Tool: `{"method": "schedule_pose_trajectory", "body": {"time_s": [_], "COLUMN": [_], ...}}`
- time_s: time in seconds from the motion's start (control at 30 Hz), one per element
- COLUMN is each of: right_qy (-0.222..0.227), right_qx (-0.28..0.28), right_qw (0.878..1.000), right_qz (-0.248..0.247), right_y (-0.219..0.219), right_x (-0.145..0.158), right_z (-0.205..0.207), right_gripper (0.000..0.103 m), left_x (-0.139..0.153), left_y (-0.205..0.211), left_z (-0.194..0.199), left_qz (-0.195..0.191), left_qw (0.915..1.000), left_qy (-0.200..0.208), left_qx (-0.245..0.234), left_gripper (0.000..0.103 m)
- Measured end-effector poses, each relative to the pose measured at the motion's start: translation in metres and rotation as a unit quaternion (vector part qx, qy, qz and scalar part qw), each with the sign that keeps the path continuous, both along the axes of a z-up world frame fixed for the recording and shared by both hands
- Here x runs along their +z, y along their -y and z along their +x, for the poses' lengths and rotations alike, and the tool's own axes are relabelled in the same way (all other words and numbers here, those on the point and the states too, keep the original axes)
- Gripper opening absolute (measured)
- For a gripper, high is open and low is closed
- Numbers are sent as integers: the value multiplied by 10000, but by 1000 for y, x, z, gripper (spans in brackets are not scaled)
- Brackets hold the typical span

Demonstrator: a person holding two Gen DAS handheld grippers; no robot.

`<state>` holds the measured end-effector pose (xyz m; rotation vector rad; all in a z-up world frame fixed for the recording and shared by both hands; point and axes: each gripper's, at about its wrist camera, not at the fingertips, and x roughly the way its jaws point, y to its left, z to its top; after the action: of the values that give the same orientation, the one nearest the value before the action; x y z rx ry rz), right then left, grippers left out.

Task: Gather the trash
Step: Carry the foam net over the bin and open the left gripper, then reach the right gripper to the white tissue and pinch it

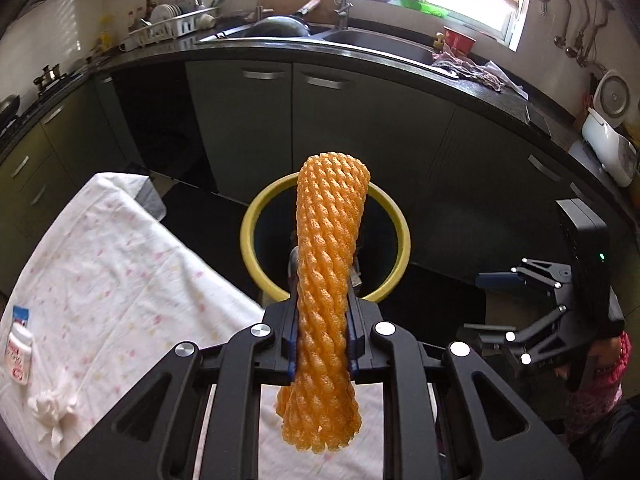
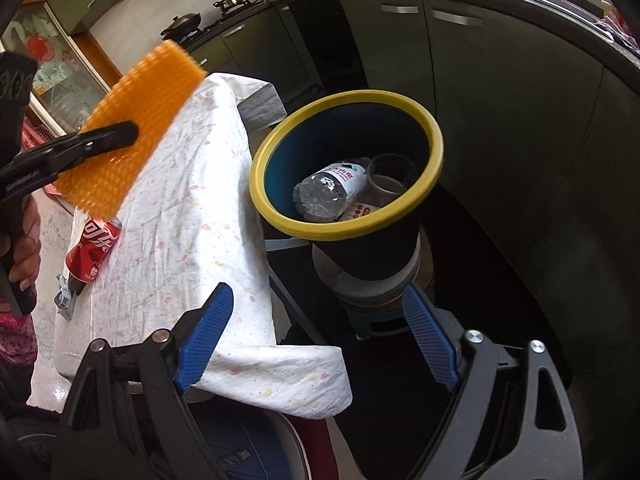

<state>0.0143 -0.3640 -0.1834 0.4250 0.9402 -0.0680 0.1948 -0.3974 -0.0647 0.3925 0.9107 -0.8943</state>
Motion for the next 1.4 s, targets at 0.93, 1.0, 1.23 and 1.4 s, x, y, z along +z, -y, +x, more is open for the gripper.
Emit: {"method": "schedule_pose_trajectory", "body": {"time_s": [0.93,1.0,1.23,1.4], "right_qy": [-162,-175,-201,-140], "right_qx": [346,429,898,1538], "right_qw": [9992,9988,9951,9866], "right_qz": [-86,-131,-366,-524], "right_y": [-32,-40,-86,-136], "right_x": [-6,-3,11,24], "right_z": [22,29,70,116], "right_gripper": [83,83,83,83], "left_x": [69,71,64,37], "left_y": [-162,-198,-325,-406], "left_z": [7,8,21,36], "left_qz": [-1150,-1123,-976,-757], "left_qw": [9774,9699,9329,9004], "left_qy": [851,1028,1509,1571], "left_qx": [1555,1900,3121,3985], "left_gripper": [93,93,97,98]}}
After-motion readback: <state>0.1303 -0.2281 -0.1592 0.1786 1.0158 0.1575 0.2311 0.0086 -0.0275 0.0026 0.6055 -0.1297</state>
